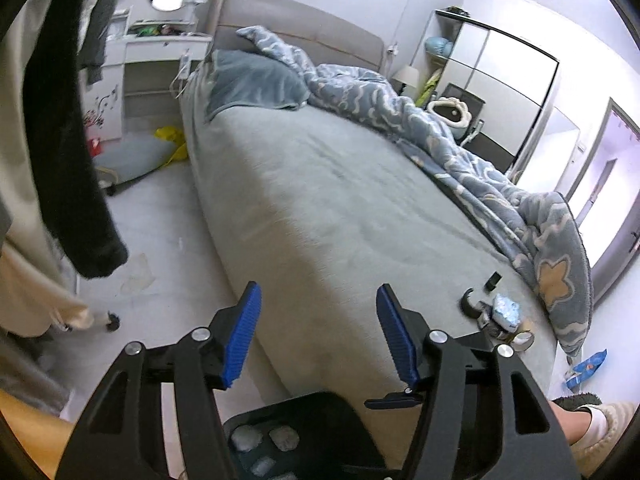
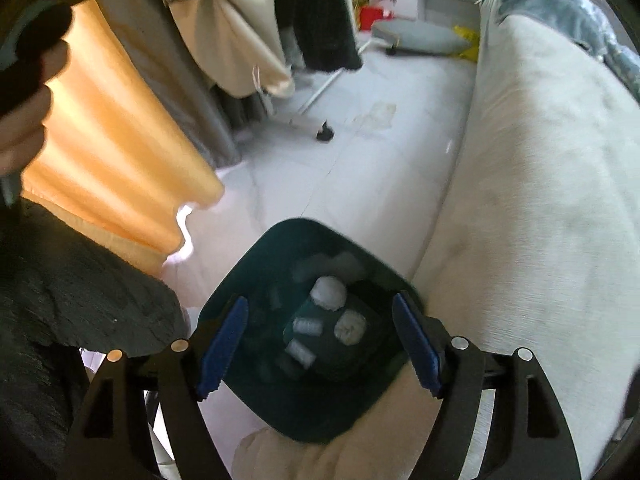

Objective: Collect trash
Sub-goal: 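Reach the right tool back to the bed and grasp the brown tape roll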

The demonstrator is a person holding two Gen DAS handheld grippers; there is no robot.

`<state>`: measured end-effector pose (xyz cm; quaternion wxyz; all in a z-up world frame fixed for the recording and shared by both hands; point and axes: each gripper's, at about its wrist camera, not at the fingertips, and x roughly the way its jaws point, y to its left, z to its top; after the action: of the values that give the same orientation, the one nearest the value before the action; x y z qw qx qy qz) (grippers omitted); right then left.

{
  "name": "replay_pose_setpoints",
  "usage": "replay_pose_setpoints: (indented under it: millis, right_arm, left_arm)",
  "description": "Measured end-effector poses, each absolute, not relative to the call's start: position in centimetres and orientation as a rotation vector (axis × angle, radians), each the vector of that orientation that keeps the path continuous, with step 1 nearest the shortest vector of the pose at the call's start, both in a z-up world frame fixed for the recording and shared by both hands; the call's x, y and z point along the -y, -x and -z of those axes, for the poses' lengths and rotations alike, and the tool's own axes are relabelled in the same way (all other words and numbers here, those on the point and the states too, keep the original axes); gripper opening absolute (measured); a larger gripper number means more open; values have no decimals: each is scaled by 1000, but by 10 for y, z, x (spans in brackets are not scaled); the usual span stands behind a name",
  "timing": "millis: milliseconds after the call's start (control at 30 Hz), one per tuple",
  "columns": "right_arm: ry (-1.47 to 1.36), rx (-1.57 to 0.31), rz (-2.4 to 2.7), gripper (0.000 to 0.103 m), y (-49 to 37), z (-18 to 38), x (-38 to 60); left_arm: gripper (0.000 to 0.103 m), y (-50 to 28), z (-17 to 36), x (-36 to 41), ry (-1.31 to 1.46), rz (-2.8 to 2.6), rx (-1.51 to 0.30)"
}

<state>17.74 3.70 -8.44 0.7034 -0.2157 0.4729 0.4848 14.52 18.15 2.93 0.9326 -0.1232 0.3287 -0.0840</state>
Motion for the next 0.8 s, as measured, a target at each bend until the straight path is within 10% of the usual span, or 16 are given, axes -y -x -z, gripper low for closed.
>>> replay_pose_setpoints:
  millis: [800]
  right_arm:
    - [287, -813, -868, 78, -212, 25, 137]
  left_arm:
    - [71, -190, -36, -68, 195, 259, -678]
